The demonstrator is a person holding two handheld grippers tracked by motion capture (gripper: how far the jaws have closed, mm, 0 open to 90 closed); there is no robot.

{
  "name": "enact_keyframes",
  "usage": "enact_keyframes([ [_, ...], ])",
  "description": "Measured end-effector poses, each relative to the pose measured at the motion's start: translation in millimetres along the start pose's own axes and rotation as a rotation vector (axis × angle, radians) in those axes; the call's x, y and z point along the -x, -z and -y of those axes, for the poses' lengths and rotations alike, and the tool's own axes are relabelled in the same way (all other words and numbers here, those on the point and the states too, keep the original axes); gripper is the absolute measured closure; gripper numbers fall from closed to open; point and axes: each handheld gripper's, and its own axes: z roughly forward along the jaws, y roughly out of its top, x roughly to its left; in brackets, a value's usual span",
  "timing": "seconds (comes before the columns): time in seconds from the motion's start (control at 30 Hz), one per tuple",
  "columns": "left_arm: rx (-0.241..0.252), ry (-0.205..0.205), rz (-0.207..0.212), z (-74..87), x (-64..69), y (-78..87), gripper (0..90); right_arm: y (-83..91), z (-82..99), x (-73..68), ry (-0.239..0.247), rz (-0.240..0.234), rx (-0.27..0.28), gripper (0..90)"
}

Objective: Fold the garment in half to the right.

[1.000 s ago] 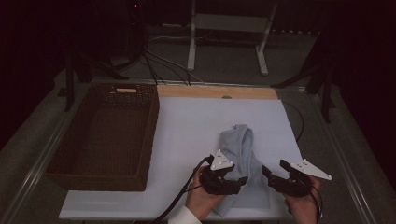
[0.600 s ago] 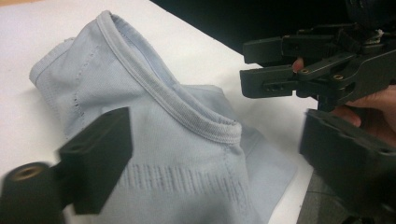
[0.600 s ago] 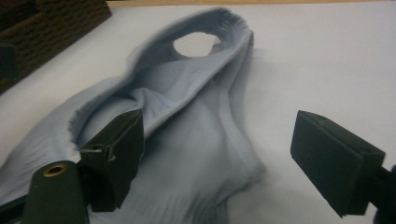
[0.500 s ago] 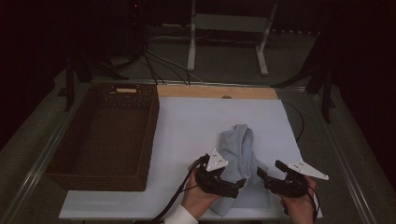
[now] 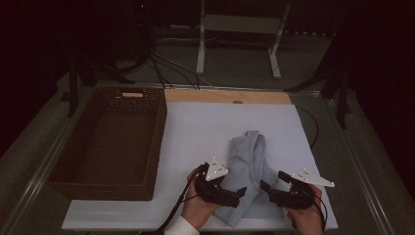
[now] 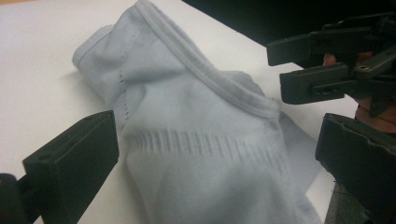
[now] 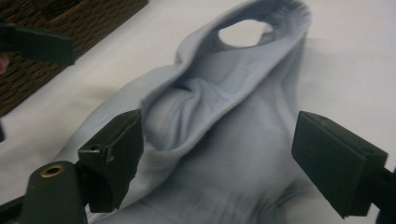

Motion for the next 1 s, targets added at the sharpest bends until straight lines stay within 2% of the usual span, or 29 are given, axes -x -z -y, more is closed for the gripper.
enact_keyframes([
  [0.27, -0.015, 0.005, -0.014, 10.9, -7.1, 1.5, 0.6, -7.2, 0.9, -7.8, 0.012, -0.037, -0.057, 21.0],
  [0.43, -0.034, -0.013, -0.012, 13.4, -7.2, 0.9, 0.5, -10.9, 1.3, -10.0, 0.018, -0.041, -0.093, 26.3],
  [0.57, -0.039, -0.015, -0.005, 14.2, -8.1, 0.9, 0.5, -14.8, 0.9, -13.3, 0.034, -0.039, -0.156, 37.5],
  [0.63, -0.038, -0.014, -0.004, 14.6, -8.2, 0.8, 0.6, -16.2, 1.0, -15.9, 0.048, -0.04, -0.174, 45.9],
  [0.67, -0.038, -0.015, -0.004, 14.9, -8.3, 0.7, 0.6, -16.9, 1.0, -16.6, 0.049, -0.043, -0.176, 49.6],
  [0.7, -0.038, -0.015, -0.004, 14.9, -8.3, 0.7, 0.6, -16.9, 1.0, -16.6, 0.049, -0.043, -0.176, 49.6],
  [0.73, -0.038, -0.015, -0.004, 15.4, -8.3, 0.5, 0.6, -18.3, 0.9, -17.2, 0.046, -0.05, -0.182, 55.9],
  [0.8, -0.042, -0.018, -0.002, 15.8, -9.1, 0.8, 0.5, -19.9, 1.0, -16.8, 0.034, -0.057, -0.191, 63.1],
  [0.83, -0.042, -0.018, -0.002, 15.8, -9.1, 0.8, 0.6, -19.9, 1.0, -16.8, 0.034, -0.057, -0.191, 63.1],
  [0.87, -0.045, -0.014, 0.002, 16.4, -10.0, 1.3, 0.6, -20.7, 1.0, -16.5, 0.037, -0.067, -0.198, 72.7],
  [0.93, -0.047, -0.015, 0.003, 17.1, -11.1, 1.8, 0.6, -21.4, 0.7, -17.4, 0.041, -0.067, -0.203, 80.1],
  [1.0, -0.046, -0.01, 0.005, 18.2, -11.7, 2.2, 0.5, -21.3, -0.9, -17.5, 0.056, -0.062, -0.199, 82.7],
])
